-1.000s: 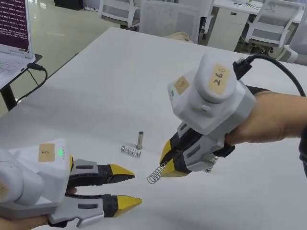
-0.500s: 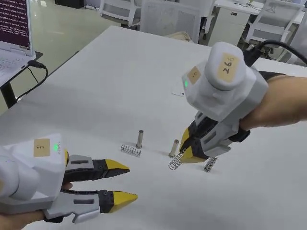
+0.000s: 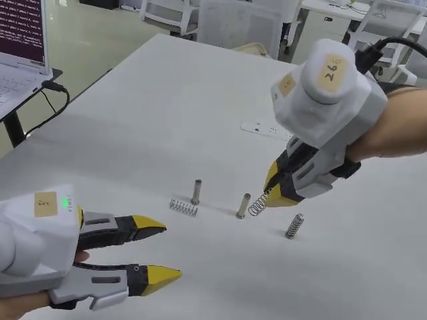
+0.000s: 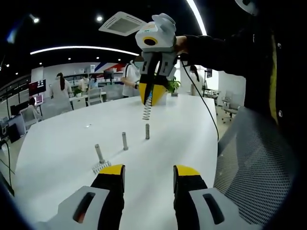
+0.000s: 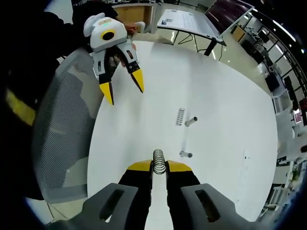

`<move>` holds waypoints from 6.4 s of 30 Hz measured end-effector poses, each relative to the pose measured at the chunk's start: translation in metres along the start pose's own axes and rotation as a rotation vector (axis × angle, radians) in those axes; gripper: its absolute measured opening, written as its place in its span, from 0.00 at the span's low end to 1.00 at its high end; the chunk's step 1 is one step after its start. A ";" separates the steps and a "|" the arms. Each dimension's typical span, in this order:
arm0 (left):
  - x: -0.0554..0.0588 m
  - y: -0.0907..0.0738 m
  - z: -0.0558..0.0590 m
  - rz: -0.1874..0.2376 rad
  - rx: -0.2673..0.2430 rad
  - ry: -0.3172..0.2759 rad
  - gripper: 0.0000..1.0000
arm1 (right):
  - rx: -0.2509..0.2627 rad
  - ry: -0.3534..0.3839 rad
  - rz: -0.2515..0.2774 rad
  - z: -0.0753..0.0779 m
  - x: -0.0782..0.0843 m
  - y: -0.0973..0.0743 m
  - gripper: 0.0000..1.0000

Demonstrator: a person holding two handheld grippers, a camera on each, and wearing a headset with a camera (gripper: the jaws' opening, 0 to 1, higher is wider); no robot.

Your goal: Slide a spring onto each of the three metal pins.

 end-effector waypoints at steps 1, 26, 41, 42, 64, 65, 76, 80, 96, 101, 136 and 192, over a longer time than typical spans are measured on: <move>0.001 -0.001 -0.001 -0.002 -0.007 -0.003 0.36 | 0.004 0.002 -0.001 0.001 0.000 0.000 0.08; 0.020 -0.012 -0.009 -0.033 -0.098 -0.076 0.55 | 0.024 -0.003 -0.058 0.026 0.003 0.008 0.08; 0.023 -0.014 -0.009 -0.035 -0.107 -0.078 0.56 | 0.025 -0.025 -0.138 0.058 0.003 0.029 0.08; 0.023 -0.014 -0.010 -0.035 -0.109 -0.078 0.56 | 0.023 -0.025 -0.141 0.059 0.003 0.031 0.08; 0.027 -0.014 -0.011 -0.050 -0.113 -0.089 0.54 | -0.007 -0.015 -0.202 0.074 0.012 0.055 0.08; 0.027 -0.014 -0.010 -0.050 -0.113 -0.090 0.54 | -0.007 -0.015 -0.202 0.074 0.012 0.055 0.08; 0.030 -0.015 -0.011 -0.051 -0.114 -0.096 0.53 | -0.016 -0.016 -0.216 0.074 0.013 0.061 0.08; 0.030 -0.015 -0.010 -0.051 -0.113 -0.099 0.53 | -0.018 -0.016 -0.220 0.074 0.013 0.062 0.08; 0.031 -0.016 -0.011 -0.052 -0.112 -0.100 0.52 | -0.027 -0.010 -0.235 0.075 0.016 0.077 0.08; 0.032 -0.016 -0.011 -0.055 -0.113 -0.102 0.52 | -0.033 -0.009 -0.242 0.073 0.019 0.086 0.08; 0.033 -0.015 -0.010 -0.056 -0.111 -0.103 0.51 | -0.079 0.020 -0.260 0.051 0.027 0.114 0.08; 0.027 -0.008 -0.011 -0.068 -0.084 -0.085 0.50 | 0.019 0.175 -0.079 0.051 0.050 0.065 0.28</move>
Point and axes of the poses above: the centre of the closed fingertips' face, and the gripper's own axes: y roughly forward along the fingers, z roughly to its right, x roughly out of its underside, the point moved 3 cm from there along -y, roughly backward along the fingers, and after that the axes turned 5 degrees about y, right-handed, at the moved point
